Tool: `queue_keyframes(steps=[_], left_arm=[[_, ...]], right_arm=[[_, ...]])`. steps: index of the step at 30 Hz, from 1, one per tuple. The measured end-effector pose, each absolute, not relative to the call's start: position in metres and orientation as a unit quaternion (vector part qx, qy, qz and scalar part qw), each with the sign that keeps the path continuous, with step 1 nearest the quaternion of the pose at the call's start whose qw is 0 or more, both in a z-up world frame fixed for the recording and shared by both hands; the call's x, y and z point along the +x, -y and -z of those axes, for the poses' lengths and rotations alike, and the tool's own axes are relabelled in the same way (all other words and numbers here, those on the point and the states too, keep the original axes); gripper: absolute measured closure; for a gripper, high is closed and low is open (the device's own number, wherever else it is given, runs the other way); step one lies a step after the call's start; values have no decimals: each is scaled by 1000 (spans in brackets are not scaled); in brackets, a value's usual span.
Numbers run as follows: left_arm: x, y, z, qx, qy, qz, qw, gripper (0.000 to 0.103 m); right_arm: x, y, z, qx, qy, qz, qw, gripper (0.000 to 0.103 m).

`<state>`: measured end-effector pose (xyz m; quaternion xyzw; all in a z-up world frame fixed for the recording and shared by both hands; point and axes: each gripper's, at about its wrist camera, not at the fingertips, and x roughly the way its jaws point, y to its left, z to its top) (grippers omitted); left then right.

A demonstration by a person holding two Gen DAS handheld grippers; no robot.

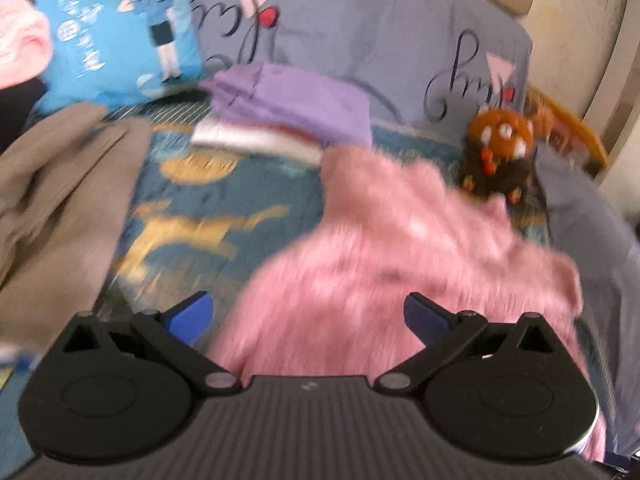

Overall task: Fold clothes
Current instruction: 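Open both grippers and grasp the jacket edge with the right gripper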

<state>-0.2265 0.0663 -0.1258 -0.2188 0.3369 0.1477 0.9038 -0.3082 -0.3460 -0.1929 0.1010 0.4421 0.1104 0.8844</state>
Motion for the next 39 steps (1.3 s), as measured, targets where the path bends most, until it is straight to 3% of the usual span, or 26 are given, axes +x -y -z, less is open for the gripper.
queue_keyframes(steps=[4,6,8,9,18,24,33,39], left_arm=[[-286,-68,123,-285,-334,-178,881,0],[-314,-76,118,-315,-327,-203,867,0],[-341,-84,110,-327,-322,-231,858,0],[-353,-87,106,-327,-322,-243,855,0],[-433,-86,72,-293,-339,-299,842,0],[-442,-71,74,-281,-372,-289,836,0],[-412,-109,125,-462,-365,-187,786,0],[-378,-119,163,-473,-424,-152,757,1]], right_arm=[[-326,361,217,187,-448,-125,865,32],[-327,366,227,251,-439,-142,851,40],[-324,370,237,309,-430,-165,832,68],[-320,370,241,326,-432,-166,824,92],[-343,381,194,354,-354,-171,849,95],[-346,388,201,366,-367,-144,843,95],[-343,387,220,397,-395,-128,819,94],[-342,389,228,404,-408,-120,810,90]])
